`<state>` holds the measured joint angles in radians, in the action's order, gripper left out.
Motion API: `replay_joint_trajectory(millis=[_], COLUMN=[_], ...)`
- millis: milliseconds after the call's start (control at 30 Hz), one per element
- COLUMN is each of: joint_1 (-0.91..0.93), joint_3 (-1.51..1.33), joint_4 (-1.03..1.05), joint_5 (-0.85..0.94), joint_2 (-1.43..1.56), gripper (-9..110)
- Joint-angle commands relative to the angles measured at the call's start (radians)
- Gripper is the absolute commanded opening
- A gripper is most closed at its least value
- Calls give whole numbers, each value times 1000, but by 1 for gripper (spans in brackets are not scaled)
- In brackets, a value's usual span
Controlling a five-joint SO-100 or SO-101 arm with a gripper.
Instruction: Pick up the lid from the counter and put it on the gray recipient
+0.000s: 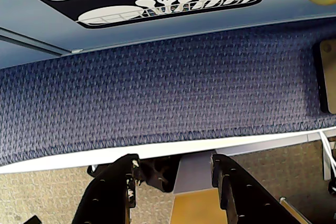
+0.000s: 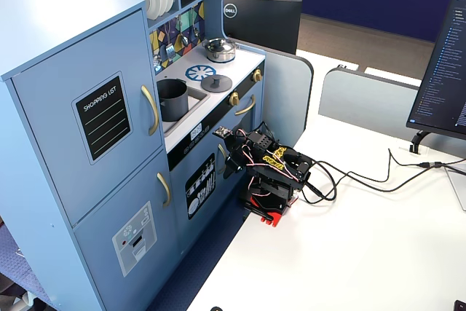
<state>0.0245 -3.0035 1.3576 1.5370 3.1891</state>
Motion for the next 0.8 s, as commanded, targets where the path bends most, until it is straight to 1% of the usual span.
replay_joint_trajectory(millis=[0,300,500,600,700,767], joint_1=[61,60,63,41,49,77], joint_3=[2,2,34,186,420,568], joint_4=[152,133,57,51,32,5], joint_5=[-17,-20,-17,-29,-15,26], joint_2=[-11,-11,-11,-86,-209,-279], gripper=[0,0,0,0,0,0])
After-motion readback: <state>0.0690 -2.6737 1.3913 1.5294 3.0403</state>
